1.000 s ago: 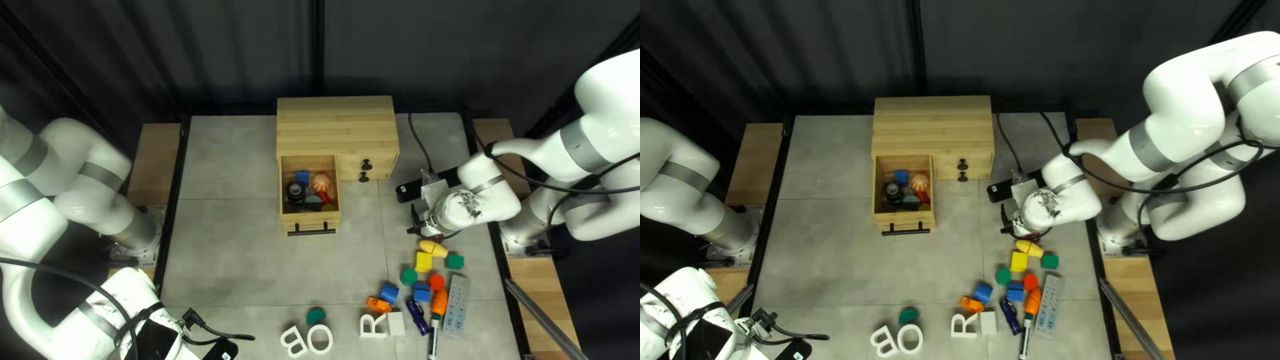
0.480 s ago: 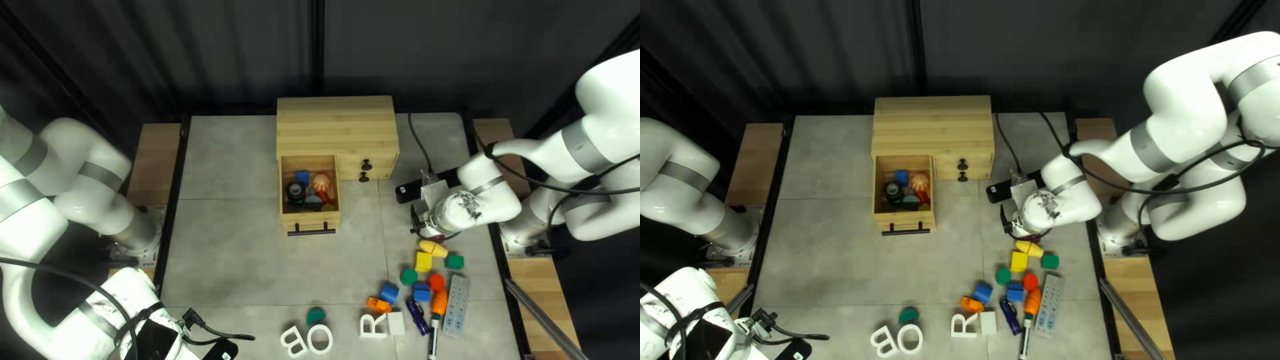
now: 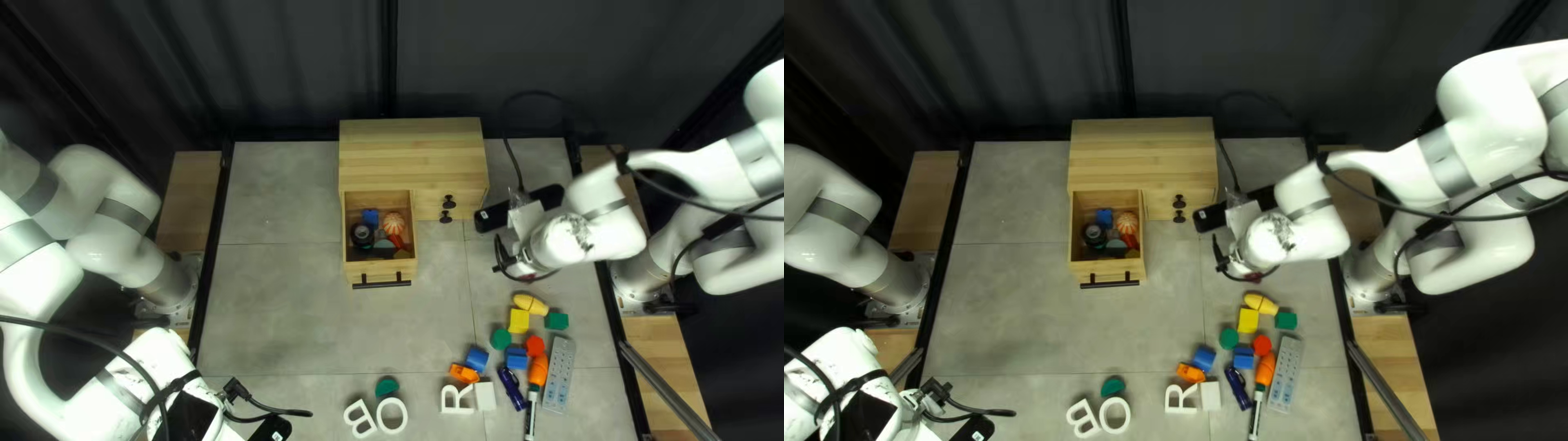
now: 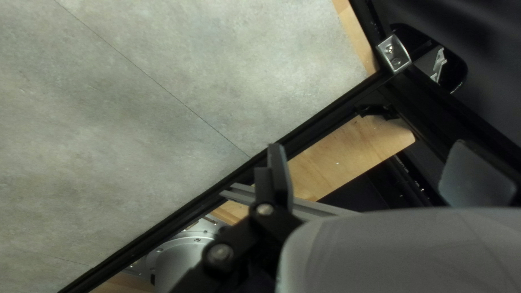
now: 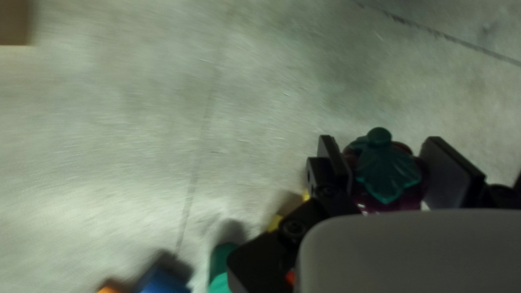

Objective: Open drawers and place objects into drawer and close

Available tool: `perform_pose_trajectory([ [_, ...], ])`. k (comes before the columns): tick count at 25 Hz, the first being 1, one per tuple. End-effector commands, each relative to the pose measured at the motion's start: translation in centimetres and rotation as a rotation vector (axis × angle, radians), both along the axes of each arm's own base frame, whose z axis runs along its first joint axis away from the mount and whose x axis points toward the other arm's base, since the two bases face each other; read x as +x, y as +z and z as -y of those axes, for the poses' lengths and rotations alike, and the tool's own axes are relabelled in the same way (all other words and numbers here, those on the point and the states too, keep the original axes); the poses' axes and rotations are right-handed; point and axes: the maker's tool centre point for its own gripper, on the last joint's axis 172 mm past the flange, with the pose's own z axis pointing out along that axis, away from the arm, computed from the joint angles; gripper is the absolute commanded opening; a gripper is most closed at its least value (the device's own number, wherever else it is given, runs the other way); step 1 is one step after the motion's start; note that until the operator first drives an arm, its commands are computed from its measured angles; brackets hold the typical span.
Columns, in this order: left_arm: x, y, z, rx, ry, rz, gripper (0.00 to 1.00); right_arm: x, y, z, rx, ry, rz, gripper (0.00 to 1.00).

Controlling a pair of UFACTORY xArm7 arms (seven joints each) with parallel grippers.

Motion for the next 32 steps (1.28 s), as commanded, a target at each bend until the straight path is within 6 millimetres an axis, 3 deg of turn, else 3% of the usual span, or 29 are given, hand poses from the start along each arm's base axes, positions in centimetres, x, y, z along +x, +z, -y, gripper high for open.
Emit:
perform_pose_trajectory([
  [1, 0.0, 0.0, 0.0, 0.000, 0.000, 0.000, 1.00, 6.3, 3.4, -0.2, -0.026, 0.186, 0.095, 0.03],
  [6, 0.0, 0.0, 0.0, 0.000, 0.000, 0.000, 1.00, 11.0, 4.9, 2.2, -0.038, 0.304, 0.158, 0.02],
  [11, 0.0, 0.0, 0.0, 0.000, 0.000, 0.000, 1.00, 15.4, 4.9, 4.4, -0.045, 0.364, 0.187, 0.03],
  [18, 0.0, 0.0, 0.0, 0.000, 0.000, 0.000, 1.00, 19.4, 4.6, 7.4, -0.076, 0.405, 0.190, 0.03],
  [19, 0.0, 0.0, 0.0, 0.000, 0.000, 0.000, 1.00, 19.9, 4.6, 7.7, -0.082, 0.410, 0.189, 0.13],
  [20, 0.0, 0.0, 0.0, 0.000, 0.000, 0.000, 1.00, 20.2, 4.5, 7.8, -0.086, 0.413, 0.188, 0.71],
  [21, 0.0, 0.0, 0.0, 0.000, 0.000, 0.000, 1.00, 20.5, 4.4, 8.0, -0.090, 0.416, 0.187, 1.00],
  [27, 0.0, 0.0, 0.0, 0.000, 0.000, 0.000, 1.00, 19.4, 3.7, 7.7, -0.102, 0.383, 0.150, 1.00],
  [29, 0.0, 0.0, 0.0, 0.000, 0.000, 0.000, 1.00, 17.9, 3.3, 6.5, -0.121, 0.335, 0.092, 1.00],
  [32, 0.0, 0.0, 0.0, 0.000, 0.000, 0.000, 1.00, 14.1, 2.4, 3.1, -0.150, 0.285, -0.007, 1.00],
])
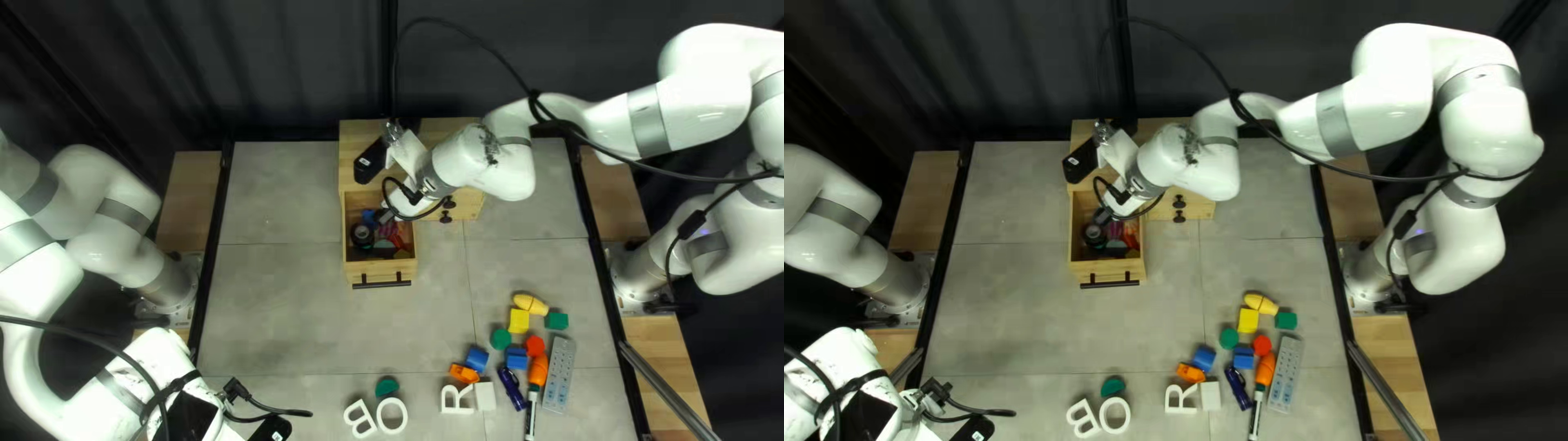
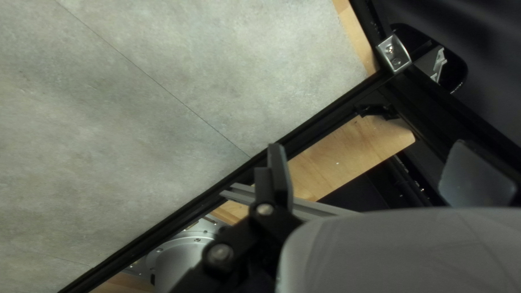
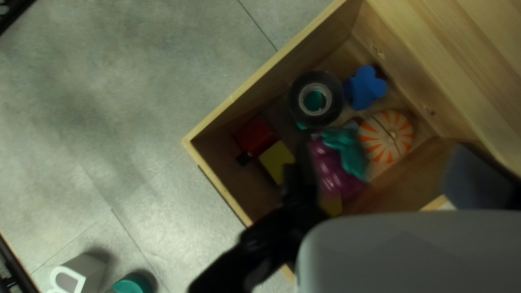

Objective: Open drawers and place objects into drawer and close

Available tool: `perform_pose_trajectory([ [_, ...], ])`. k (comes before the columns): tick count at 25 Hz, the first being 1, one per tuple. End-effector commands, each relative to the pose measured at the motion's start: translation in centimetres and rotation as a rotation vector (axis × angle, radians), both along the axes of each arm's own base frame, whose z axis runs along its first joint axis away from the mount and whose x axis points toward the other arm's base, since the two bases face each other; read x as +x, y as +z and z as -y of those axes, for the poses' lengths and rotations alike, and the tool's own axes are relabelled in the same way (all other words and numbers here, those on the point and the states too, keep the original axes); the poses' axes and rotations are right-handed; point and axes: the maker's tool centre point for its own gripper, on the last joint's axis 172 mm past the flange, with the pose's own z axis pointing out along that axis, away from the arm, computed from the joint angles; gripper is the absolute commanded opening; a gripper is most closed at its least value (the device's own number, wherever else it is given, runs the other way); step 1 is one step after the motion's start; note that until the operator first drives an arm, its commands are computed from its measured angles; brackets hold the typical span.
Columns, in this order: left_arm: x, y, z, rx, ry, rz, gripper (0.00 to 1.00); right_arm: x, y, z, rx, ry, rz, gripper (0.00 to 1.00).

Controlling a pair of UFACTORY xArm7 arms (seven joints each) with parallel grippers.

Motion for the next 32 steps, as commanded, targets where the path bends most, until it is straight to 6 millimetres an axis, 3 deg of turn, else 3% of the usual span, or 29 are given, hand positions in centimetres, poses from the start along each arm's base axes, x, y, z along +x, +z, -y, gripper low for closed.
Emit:
perform_pose_trajectory([
  [1, 0.0, 0.0, 0.0, 0.000, 0.000, 0.000, 1.00, -7.1, -1.8, -6.1, -0.079, -0.079, -0.152, 1.00],
  [3, 0.0, 0.0, 0.0, 0.000, 0.000, 0.000, 1.00, -9.8, -3.0, -8.3, -0.088, -0.076, -0.200, 1.00],
  [6, 0.0, 0.0, 0.0, 0.000, 0.000, 0.000, 1.00, -16.0, -5.6, -13.4, -0.100, -0.011, -0.282, 1.00],
  [9, 0.0, 0.0, 0.0, 0.000, 0.000, 0.000, 1.00, -20.3, -6.8, -16.5, -0.111, 0.055, -0.339, 1.00],
  [14, 0.0, 0.0, 0.0, 0.000, 0.000, 0.000, 1.00, -25.2, -7.8, -18.5, -0.123, 0.097, -0.390, 1.00],
  [19, 0.0, 0.0, 0.0, 0.000, 0.000, 0.000, 1.00, -27.5, -10.0, -18.1, -0.115, 0.104, -0.425, 1.00],
  [32, 0.0, 0.0, 0.0, 0.000, 0.000, 0.000, 1.00, -29.4, -12.9, -16.1, -0.049, 0.099, -0.497, 1.00],
])
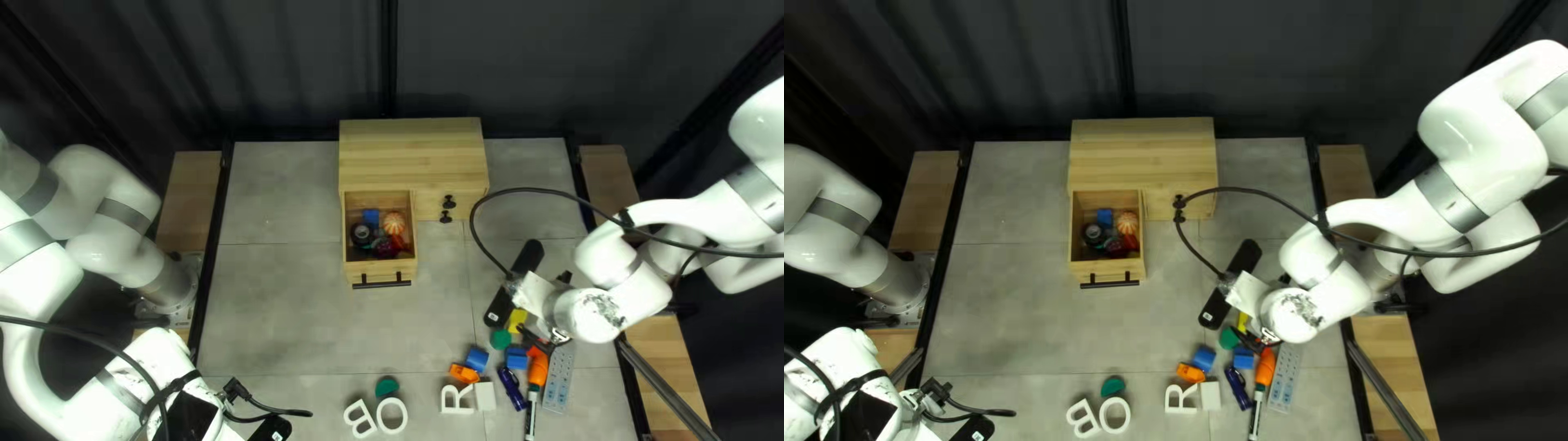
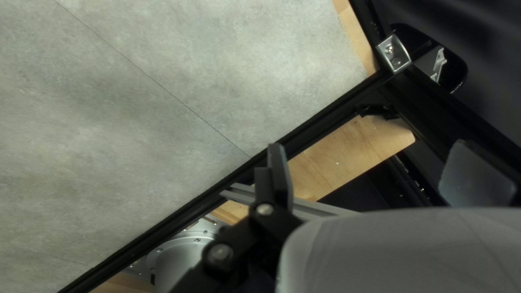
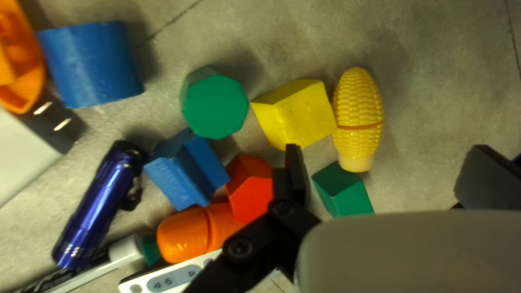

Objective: Open drawers and place objects into drawer and close

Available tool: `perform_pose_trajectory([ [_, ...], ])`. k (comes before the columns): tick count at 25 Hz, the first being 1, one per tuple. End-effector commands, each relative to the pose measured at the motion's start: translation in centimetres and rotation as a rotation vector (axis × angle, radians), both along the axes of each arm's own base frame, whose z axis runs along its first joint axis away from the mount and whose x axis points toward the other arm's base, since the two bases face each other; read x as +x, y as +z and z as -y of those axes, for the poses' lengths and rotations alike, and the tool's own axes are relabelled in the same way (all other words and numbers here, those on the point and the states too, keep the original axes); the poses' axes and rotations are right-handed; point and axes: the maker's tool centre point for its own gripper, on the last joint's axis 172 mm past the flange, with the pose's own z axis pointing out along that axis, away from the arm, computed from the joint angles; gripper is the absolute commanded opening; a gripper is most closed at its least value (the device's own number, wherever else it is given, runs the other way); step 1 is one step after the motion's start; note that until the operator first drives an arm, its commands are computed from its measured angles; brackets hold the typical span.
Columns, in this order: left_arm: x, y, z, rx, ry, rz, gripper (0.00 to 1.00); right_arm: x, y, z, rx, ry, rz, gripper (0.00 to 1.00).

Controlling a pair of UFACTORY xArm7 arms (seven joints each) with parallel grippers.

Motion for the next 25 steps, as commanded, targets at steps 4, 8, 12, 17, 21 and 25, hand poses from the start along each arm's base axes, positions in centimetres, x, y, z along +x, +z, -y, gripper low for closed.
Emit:
perform_pose_trajectory([
  [4, 0.0, 0.0, 0.0, 0.000, 0.000, 0.000, 1.00, -2.0, -1.2, 0.8, 0.049, 0.039, -0.006, 1.00],
  [8, 0.0, 0.0, 0.0, 0.000, 0.000, 0.000, 1.00, -2.8, -1.7, 0.4, 0.069, 0.105, -0.023, 1.00],
  [12, 0.0, 0.0, 0.0, 0.000, 0.000, 0.000, 1.00, -3.3, -2.3, -0.1, 0.086, 0.175, -0.060, 1.00],
  [17, 0.0, 0.0, 0.0, 0.000, 0.000, 0.000, 1.00, -4.4, -2.5, -0.7, 0.101, 0.210, -0.094, 1.00],
  [21, 0.0, 0.0, 0.0, 0.000, 0.000, 0.000, 1.00, -4.7, -2.9, -1.0, 0.112, 0.227, -0.111, 1.00],
  [25, 0.0, 0.0, 0.0, 0.000, 0.000, 0.000, 1.00, -4.6, -3.1, -0.7, 0.123, 0.229, -0.115, 1.00],
])
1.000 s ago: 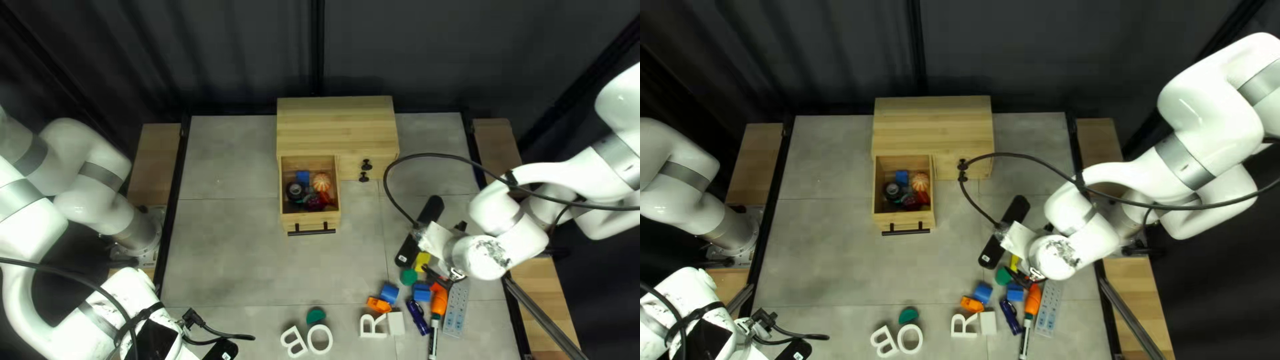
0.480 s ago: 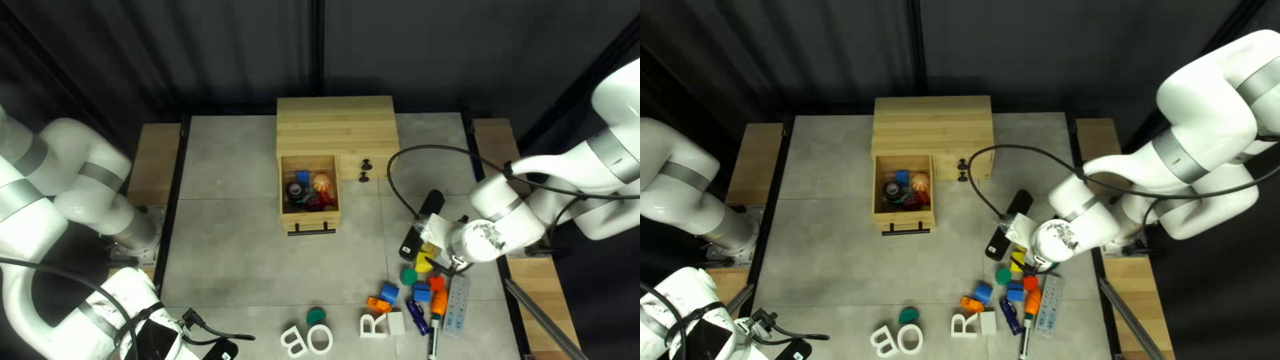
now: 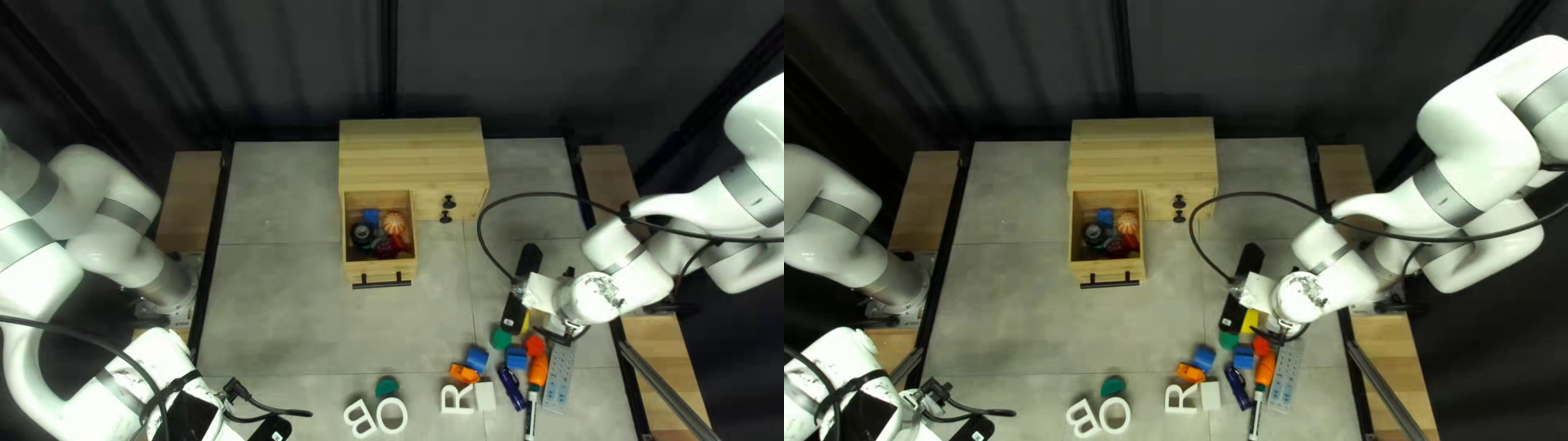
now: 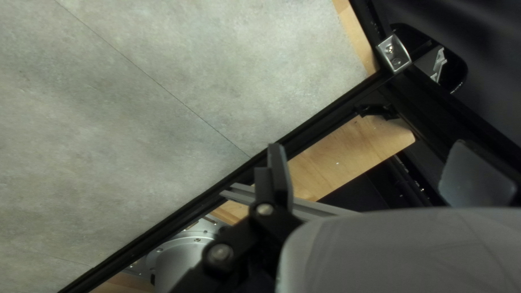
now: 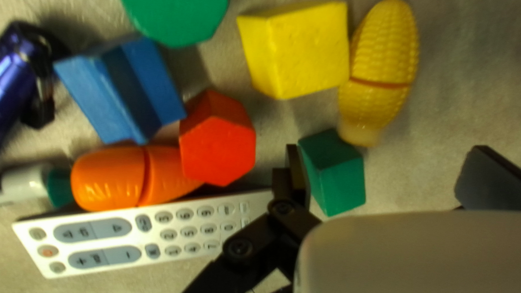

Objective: Open drawers and place objects into drawer and close

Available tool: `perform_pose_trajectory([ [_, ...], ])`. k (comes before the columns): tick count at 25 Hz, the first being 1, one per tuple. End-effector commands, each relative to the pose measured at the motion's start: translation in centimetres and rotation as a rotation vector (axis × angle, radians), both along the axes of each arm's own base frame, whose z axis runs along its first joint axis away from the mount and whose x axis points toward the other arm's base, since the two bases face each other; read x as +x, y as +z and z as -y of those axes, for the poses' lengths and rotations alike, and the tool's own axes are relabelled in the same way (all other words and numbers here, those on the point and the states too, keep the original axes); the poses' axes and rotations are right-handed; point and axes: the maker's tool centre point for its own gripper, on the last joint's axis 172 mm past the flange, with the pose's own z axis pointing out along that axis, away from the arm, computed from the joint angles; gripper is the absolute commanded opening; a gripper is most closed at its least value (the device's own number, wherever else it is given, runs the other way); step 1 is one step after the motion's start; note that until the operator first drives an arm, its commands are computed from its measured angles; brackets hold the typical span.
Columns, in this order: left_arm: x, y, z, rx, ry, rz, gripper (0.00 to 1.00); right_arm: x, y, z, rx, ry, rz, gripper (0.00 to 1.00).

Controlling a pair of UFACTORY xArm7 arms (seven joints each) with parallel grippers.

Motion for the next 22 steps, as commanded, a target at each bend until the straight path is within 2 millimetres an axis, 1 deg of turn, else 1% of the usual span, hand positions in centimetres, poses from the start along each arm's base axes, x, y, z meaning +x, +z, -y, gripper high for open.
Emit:
perform_pose_trajectory([
  [1, 0.0, 0.0, 0.0, 0.000, 0.000, 0.000, 1.00, 0.2, 0.0, 0.2, 0.010, 0.001, -0.003, 1.00],
  [3, 0.0, 0.0, 0.0, 0.000, 0.000, 0.000, 1.00, 0.3, 0.1, 0.3, 0.012, 0.001, -0.002, 0.99],
  [4, 0.0, 0.0, 0.0, 0.000, 0.000, 0.000, 1.00, 0.4, 0.1, 0.3, 0.011, -0.002, -0.001, 0.90],
  [5, 0.0, 0.0, 0.0, 0.000, 0.000, 0.000, 1.00, 0.3, 0.0, 0.3, 0.012, -0.005, -0.001, 0.78],
  [6, 0.0, 0.0, 0.0, 0.000, 0.000, 0.000, 1.00, 0.3, -0.1, 0.3, 0.013, -0.007, -0.002, 0.61],
  [7, 0.0, 0.0, 0.0, 0.000, 0.000, 0.000, 1.00, 0.2, -0.3, 0.3, 0.014, -0.010, -0.002, 0.50],
  [8, 0.0, 0.0, 0.0, 0.000, 0.000, 0.000, 1.00, 0.2, -0.3, 0.3, 0.015, -0.012, -0.003, 0.46],
  [9, 0.0, 0.0, 0.0, 0.000, 0.000, 0.000, 1.00, 0.2, -0.4, 0.2, 0.016, -0.013, -0.004, 0.47],
  [10, 0.0, 0.0, 0.0, 0.000, 0.000, 0.000, 1.00, 0.2, -0.4, 0.1, 0.017, -0.013, -0.004, 0.54],
  [11, 0.0, 0.0, 0.0, 0.000, 0.000, 0.000, 1.00, 0.2, -0.4, 0.1, 0.018, -0.013, -0.003, 0.54],
  [12, 0.0, 0.0, 0.0, 0.000, 0.000, 0.000, 1.00, 0.2, -0.5, 0.0, 0.019, -0.014, -0.004, 0.58],
  [13, 0.0, 0.0, 0.0, 0.000, 0.000, 0.000, 1.00, 0.2, -0.5, 0.0, 0.020, -0.014, -0.004, 0.55],
  [15, 0.0, 0.0, 0.0, 0.000, 0.000, 0.000, 1.00, 0.3, -0.5, -0.1, 0.023, -0.015, -0.005, 0.35],
  [16, 0.0, 0.0, 0.0, 0.000, 0.000, 0.000, 1.00, 0.3, -0.5, -0.1, 0.023, -0.015, -0.005, 0.27],
  [17, 0.0, 0.0, 0.0, 0.000, 0.000, 0.000, 1.00, 0.3, -0.6, -0.2, 0.025, -0.014, -0.006, 0.15],
  [19, 0.0, 0.0, 0.0, 0.000, 0.000, 0.000, 1.00, 0.3, -0.9, -0.3, 0.027, -0.012, -0.008, 0.14],
  [22, 0.0, 0.0, 0.0, 0.000, 0.000, 0.000, 1.00, 0.2, -1.0, -0.3, 0.028, -0.011, -0.009, 0.04],
])
